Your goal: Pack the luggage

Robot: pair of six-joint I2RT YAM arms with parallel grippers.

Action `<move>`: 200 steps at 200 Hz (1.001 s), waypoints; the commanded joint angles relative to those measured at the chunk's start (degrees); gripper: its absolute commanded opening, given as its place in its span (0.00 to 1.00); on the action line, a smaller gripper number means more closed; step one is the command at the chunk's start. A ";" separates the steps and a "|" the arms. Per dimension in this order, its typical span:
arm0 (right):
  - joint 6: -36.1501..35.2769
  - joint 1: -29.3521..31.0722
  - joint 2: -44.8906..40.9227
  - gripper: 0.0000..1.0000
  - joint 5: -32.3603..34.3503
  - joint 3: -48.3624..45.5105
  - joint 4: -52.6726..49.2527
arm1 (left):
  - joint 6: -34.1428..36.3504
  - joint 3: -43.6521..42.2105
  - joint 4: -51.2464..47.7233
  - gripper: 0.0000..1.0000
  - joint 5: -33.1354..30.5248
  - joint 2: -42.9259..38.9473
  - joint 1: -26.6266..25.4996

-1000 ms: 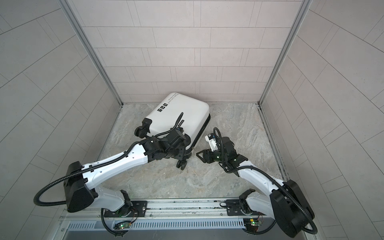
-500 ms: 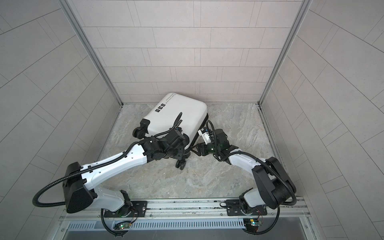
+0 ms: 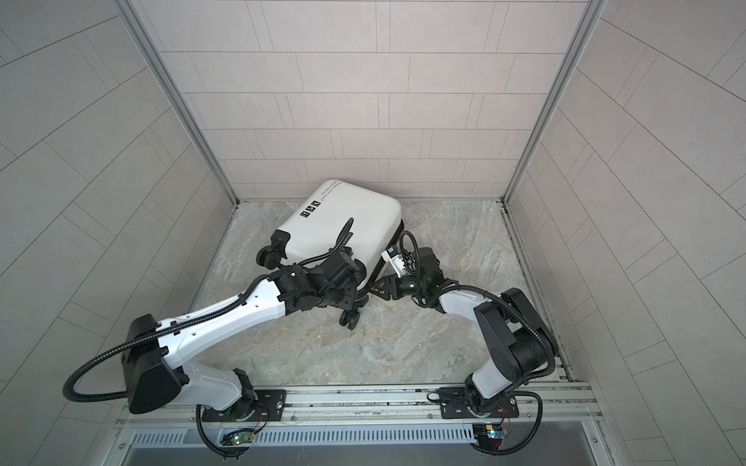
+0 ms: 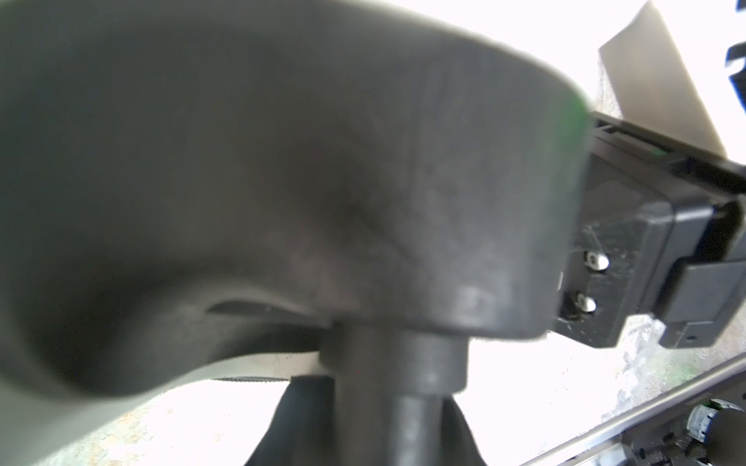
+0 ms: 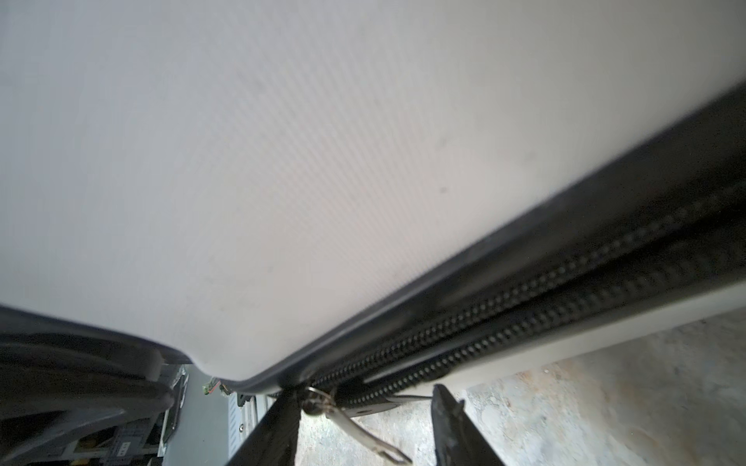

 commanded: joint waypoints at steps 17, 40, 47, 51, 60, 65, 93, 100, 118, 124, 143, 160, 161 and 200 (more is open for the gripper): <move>3.79 0.37 1.14 0.44 -2.07 1.40 7.09 | -4.26 2.03 0.86 0.00 -4.99 -2.84 0.85; 3.43 0.74 0.51 0.39 -2.40 1.43 5.82 | -4.27 2.04 0.95 0.00 -5.14 -2.92 0.87; 3.20 0.82 0.19 0.37 -2.33 1.34 5.31 | -4.26 2.04 0.96 0.00 -5.23 -2.92 0.87; 2.97 0.89 0.01 0.36 -2.19 1.27 5.04 | -4.32 2.00 0.95 0.00 -5.29 -2.95 0.86; 2.79 0.87 -0.21 0.35 -2.09 1.25 4.38 | -4.28 1.95 0.95 0.00 -5.26 -2.97 0.87; 2.67 1.01 -0.23 0.33 -2.05 1.32 4.23 | -4.31 2.03 0.96 0.00 -5.25 -3.05 0.85; 2.61 1.36 0.22 0.25 -1.81 1.58 3.38 | -4.21 1.70 1.05 0.00 -5.34 -3.14 0.85; 2.72 1.55 0.30 0.24 -1.68 1.60 3.39 | -4.20 1.70 1.04 0.00 -5.30 -3.15 0.86; 3.09 1.87 0.43 0.24 -1.18 1.58 3.61 | -4.24 1.55 1.06 0.00 -5.31 -3.31 0.85; 3.09 2.10 0.48 0.26 -1.01 1.60 3.62 | -4.16 1.57 1.04 0.00 -5.21 -3.29 0.90; 3.30 2.54 0.31 0.33 -0.23 1.60 3.72 | -4.16 1.37 1.12 0.00 -5.30 -3.55 0.94; 3.36 2.75 0.49 0.35 0.15 1.68 3.90 | -4.31 1.26 1.13 0.00 -5.32 -3.62 0.94; 3.39 2.76 0.53 0.35 0.15 1.69 3.89 | -4.32 1.29 1.13 0.00 -5.29 -3.64 0.94; 3.60 3.10 1.19 0.32 -0.11 2.22 4.25 | -4.29 1.32 1.04 0.00 -5.20 -3.74 0.94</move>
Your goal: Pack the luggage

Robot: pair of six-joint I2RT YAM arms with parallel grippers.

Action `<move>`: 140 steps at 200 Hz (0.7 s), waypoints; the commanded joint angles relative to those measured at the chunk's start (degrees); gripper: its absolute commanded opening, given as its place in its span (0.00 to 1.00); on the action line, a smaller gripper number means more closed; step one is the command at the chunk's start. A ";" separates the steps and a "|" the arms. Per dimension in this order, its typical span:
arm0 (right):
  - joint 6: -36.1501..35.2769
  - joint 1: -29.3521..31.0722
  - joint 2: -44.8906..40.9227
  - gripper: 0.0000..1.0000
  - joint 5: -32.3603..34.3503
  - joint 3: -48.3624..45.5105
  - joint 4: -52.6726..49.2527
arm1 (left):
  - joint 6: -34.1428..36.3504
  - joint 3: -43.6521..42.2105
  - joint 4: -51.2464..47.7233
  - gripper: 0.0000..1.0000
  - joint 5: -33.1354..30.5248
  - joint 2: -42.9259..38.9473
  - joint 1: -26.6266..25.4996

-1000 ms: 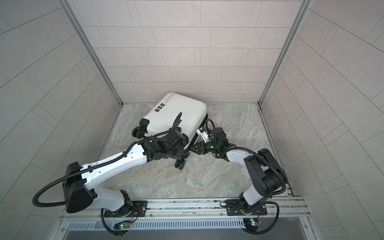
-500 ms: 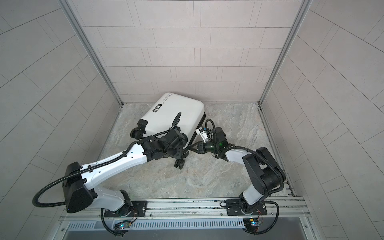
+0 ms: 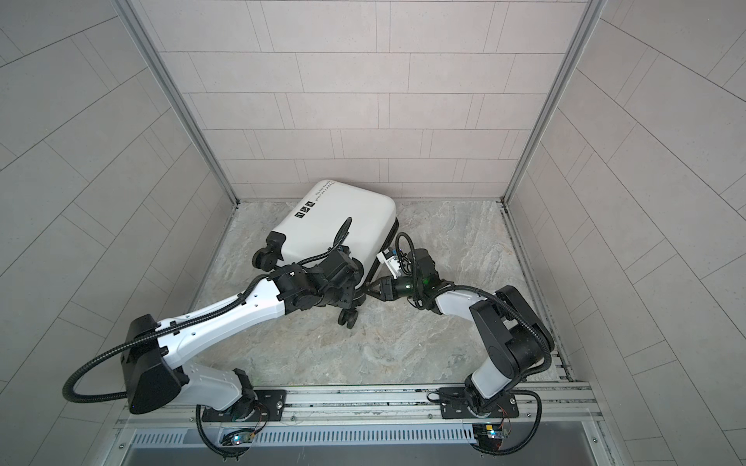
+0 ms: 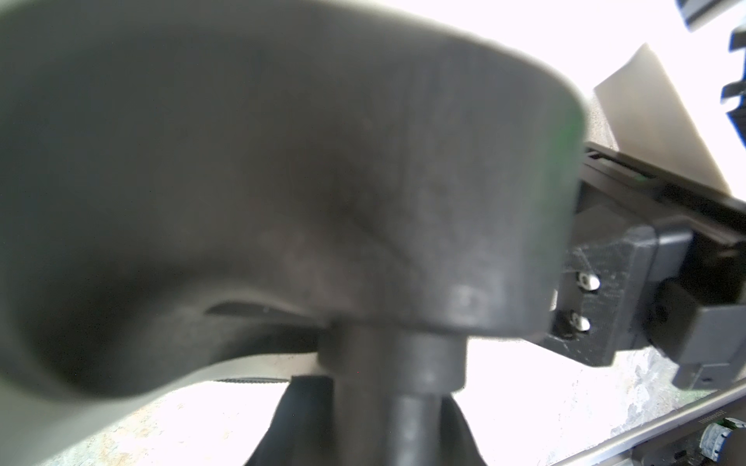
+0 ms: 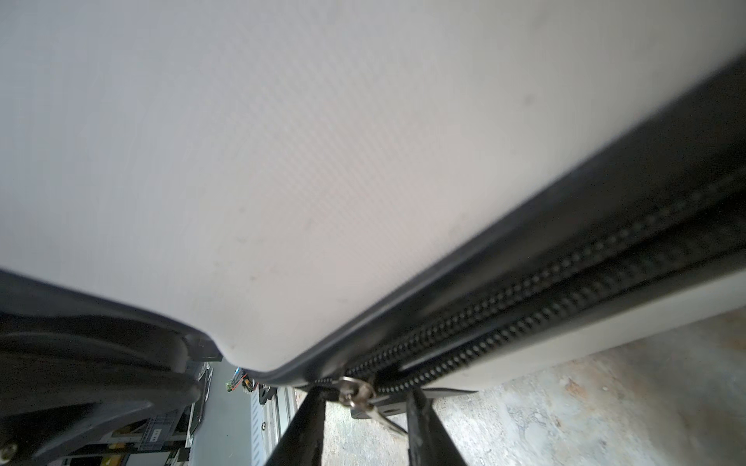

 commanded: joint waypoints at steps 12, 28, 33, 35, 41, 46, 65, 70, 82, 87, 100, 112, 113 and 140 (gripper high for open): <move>0.24 0.95 0.40 0.29 0.80 2.21 2.39 | -3.43 1.32 1.52 0.00 -4.16 -3.60 0.64; 0.75 0.95 0.41 0.24 0.83 2.31 2.92 | -3.41 1.27 1.53 0.00 -4.17 -3.61 0.64; 0.83 0.96 0.49 0.21 0.96 2.39 2.80 | -3.49 1.37 1.59 0.00 -4.19 -3.56 0.64; 0.82 0.96 0.49 0.20 1.04 2.44 2.76 | -3.49 1.34 1.54 0.00 -4.14 -3.56 0.64; 0.89 0.95 0.49 0.17 1.15 2.63 2.34 | -3.40 1.41 1.52 0.00 -4.08 -3.46 0.64; 0.75 0.93 0.51 0.15 1.28 2.73 1.96 | -3.40 1.38 1.52 0.00 -4.07 -3.46 0.64; 0.20 0.96 0.58 0.07 2.24 3.31 -0.30 | -3.30 1.46 1.52 0.00 -4.19 -3.45 0.64; 0.07 0.95 0.66 0.04 2.40 3.49 -0.89 | -3.27 1.50 1.52 0.00 -4.19 -3.54 0.64; -0.06 0.94 0.84 0.00 2.96 4.14 -2.52 | -3.24 1.49 1.44 0.00 -4.13 -3.54 0.64; -0.03 0.91 0.99 0.00 3.28 4.36 -3.34 | -3.22 1.49 1.43 0.00 -4.10 -3.60 0.64; -0.13 0.87 1.02 0.00 4.22 4.76 -4.68 | -2.91 1.46 1.50 0.00 -3.80 -3.65 0.64; -0.03 0.63 0.55 0.00 5.37 4.63 -5.21 | -2.51 1.50 1.44 0.00 -3.40 -3.74 0.64; -0.03 0.62 0.47 0.00 5.42 4.61 -5.23 | -2.49 1.50 1.44 0.00 -3.35 -3.82 0.64; 0.07 -0.75 -1.51 0.00 8.61 4.13 -6.24 | -1.85 1.37 1.43 0.00 -2.47 -4.32 0.64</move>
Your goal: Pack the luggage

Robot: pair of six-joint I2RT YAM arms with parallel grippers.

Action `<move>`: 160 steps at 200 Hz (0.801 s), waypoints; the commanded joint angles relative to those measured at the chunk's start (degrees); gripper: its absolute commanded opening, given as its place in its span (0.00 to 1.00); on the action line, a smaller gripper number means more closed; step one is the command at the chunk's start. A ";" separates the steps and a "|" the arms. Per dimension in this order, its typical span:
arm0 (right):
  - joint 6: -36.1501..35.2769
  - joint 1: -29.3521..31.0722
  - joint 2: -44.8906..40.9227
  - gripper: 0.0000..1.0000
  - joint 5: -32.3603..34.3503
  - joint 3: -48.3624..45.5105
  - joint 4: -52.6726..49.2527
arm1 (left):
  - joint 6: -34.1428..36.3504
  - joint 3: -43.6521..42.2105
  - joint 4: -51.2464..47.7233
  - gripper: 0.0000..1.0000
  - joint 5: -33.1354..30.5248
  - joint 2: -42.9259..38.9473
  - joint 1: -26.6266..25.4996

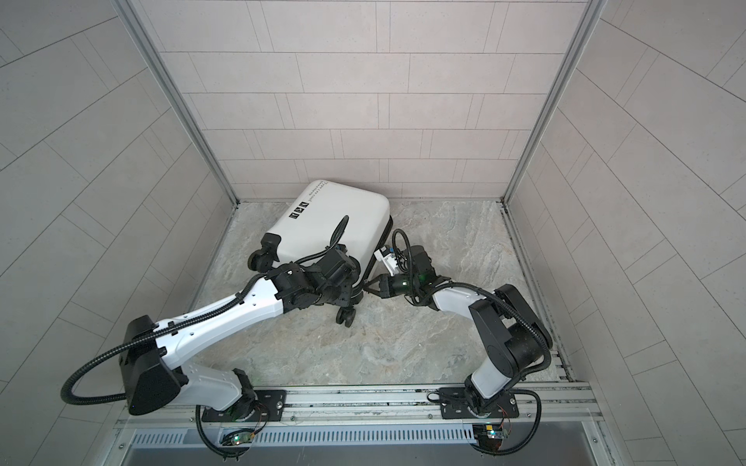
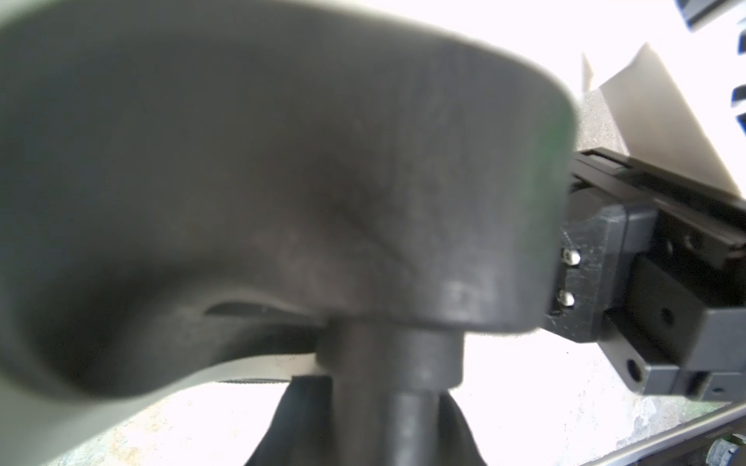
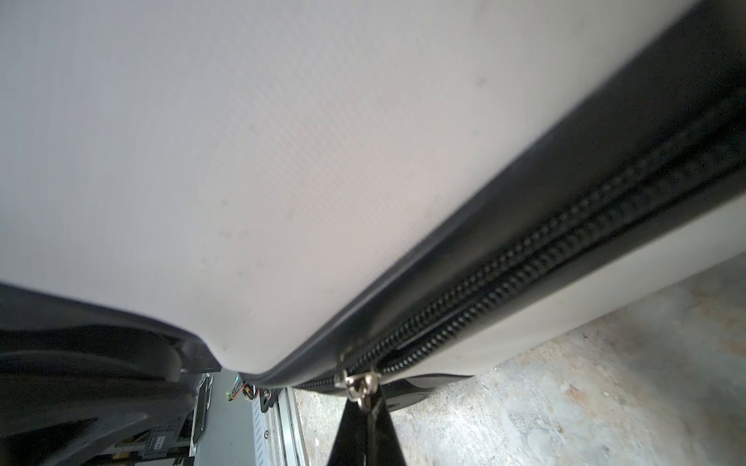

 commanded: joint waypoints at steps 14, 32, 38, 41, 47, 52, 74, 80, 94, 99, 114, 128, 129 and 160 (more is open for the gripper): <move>-0.80 -2.26 -3.05 0.00 7.40 0.82 -2.05 | -1.37 1.23 2.04 0.00 -1.49 -4.21 0.24; -2.73 -3.10 -4.22 0.00 9.34 1.97 -5.45 | -1.13 0.85 2.22 0.00 -0.79 -4.45 0.24; -3.44 -3.30 -4.45 0.00 9.95 2.48 -6.62 | -1.08 0.84 2.35 0.00 -0.41 -4.43 0.24; -3.77 -3.39 -4.57 0.00 10.29 2.63 -7.18 | -0.95 0.81 2.39 0.00 -0.27 -4.43 0.20; -4.46 -3.49 -4.68 0.00 10.98 3.25 -8.37 | -0.75 0.78 2.48 0.00 0.20 -4.34 0.24; -4.94 -3.61 -4.66 0.00 11.61 3.63 -9.14 | -0.65 0.80 2.48 0.00 0.60 -4.35 0.24; -5.71 -4.39 -4.35 0.00 13.24 4.96 -10.89 | -0.29 0.82 2.57 0.00 1.78 -3.91 0.24; -5.80 -4.60 -4.18 0.00 13.64 5.16 -11.11 | -0.25 0.86 2.72 0.00 2.14 -3.76 0.24; -5.92 -5.09 -3.72 0.00 14.93 5.70 -11.95 | -0.14 0.97 2.82 0.00 2.89 -3.52 0.16; -6.10 -5.27 -3.63 0.00 15.39 5.79 -12.21 | -0.11 1.04 2.85 0.00 3.19 -3.33 0.19; -5.96 -5.84 -3.31 0.00 16.85 6.03 -12.72 | -0.06 1.17 2.92 0.00 3.94 -2.92 0.19; -5.82 -6.60 -3.37 0.00 18.35 6.06 -13.11 | -0.12 1.40 2.92 0.00 4.60 -2.44 0.13; -5.81 -6.67 -3.33 0.00 18.46 6.07 -13.12 | -0.12 1.36 2.92 0.00 4.64 -2.45 0.14; -5.11 -8.16 -3.72 0.00 21.22 5.91 -13.39 | 0.02 1.74 3.01 0.00 5.59 -1.67 0.16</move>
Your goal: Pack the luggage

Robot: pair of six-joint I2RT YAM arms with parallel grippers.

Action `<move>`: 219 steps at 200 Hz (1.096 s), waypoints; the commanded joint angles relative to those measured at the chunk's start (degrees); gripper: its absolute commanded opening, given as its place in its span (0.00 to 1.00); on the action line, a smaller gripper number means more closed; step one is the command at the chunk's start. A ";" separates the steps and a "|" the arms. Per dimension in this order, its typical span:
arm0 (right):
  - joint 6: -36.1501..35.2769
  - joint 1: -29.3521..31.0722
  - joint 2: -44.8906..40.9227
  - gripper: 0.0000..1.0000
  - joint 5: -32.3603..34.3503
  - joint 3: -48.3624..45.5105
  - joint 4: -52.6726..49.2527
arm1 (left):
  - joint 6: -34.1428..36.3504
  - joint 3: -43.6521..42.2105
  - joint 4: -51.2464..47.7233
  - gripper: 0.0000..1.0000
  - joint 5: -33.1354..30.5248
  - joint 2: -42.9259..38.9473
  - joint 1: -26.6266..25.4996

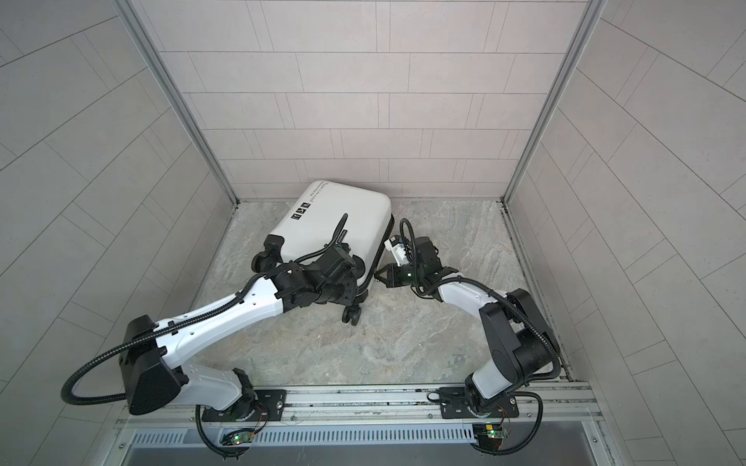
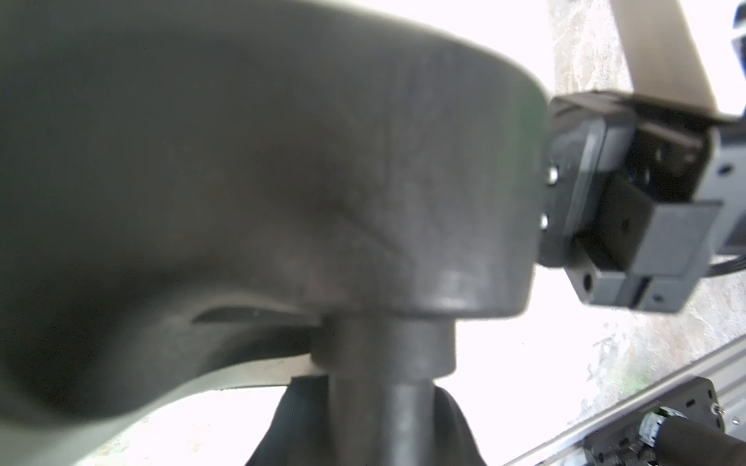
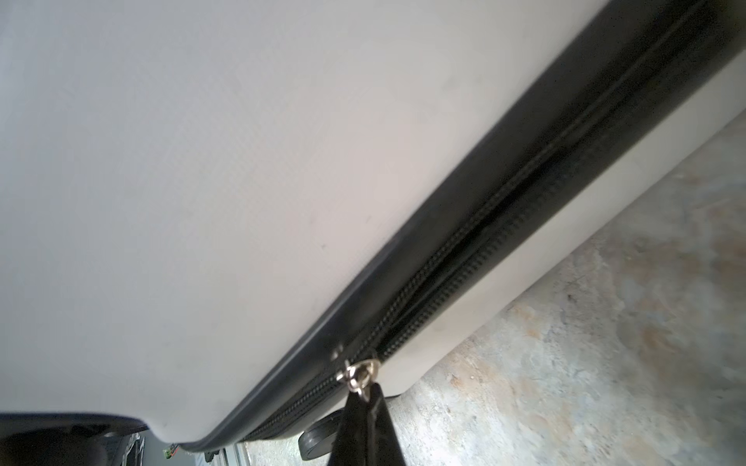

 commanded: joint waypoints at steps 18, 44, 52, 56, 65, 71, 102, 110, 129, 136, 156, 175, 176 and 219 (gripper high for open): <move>0.46 -4.53 -1.12 0.00 10.91 1.32 -1.16 | 0.44 1.94 0.15 0.00 0.80 -1.40 -0.15; 0.72 -5.35 -0.88 0.00 11.51 2.02 -1.28 | 0.80 2.28 0.12 0.00 1.65 -0.86 -0.15; 0.72 -5.45 -0.77 0.00 11.75 2.27 -1.44 | 0.89 2.37 0.17 0.00 2.03 -0.72 -0.16; 0.72 -5.53 -0.64 0.00 11.86 2.49 -1.44 | 0.96 2.36 0.17 0.00 2.16 -0.66 -0.15; 0.75 -5.62 -0.55 0.00 12.16 2.87 -1.54 | 1.06 2.40 0.20 0.00 2.53 -0.50 -0.23; 0.87 -5.68 -0.43 0.00 12.41 3.08 -1.55 | 1.16 2.40 0.25 0.00 2.73 -0.55 -0.28; 0.79 -5.69 0.32 0.00 13.41 4.65 -2.26 | 1.42 2.39 0.43 0.00 3.44 -0.59 -0.55; 0.83 -5.67 0.52 0.00 13.57 5.03 -2.47 | 1.51 2.30 0.52 0.00 3.57 -0.80 -0.76; 1.06 -5.72 1.36 0.00 14.04 5.93 -2.57 | 1.50 2.34 0.70 0.00 3.92 -0.91 -1.08; 1.28 -5.72 1.78 0.00 13.96 6.32 -2.45 | 1.60 2.25 0.70 0.00 3.93 -0.96 -1.19; 1.73 -5.63 2.89 0.00 12.91 7.19 -2.18 | 1.41 1.69 0.79 0.00 3.58 -1.41 -1.30; 1.70 -5.59 3.18 0.00 11.14 7.29 -2.16 | 1.17 1.48 0.90 0.00 3.07 -1.56 -1.32; 1.69 -5.57 3.14 0.00 11.00 7.29 -2.12 | 1.16 1.43 0.93 0.00 3.01 -1.56 -1.31; 1.36 -5.62 1.08 0.33 3.81 3.21 1.99 | 0.89 0.23 0.45 0.00 1.94 -2.92 -1.30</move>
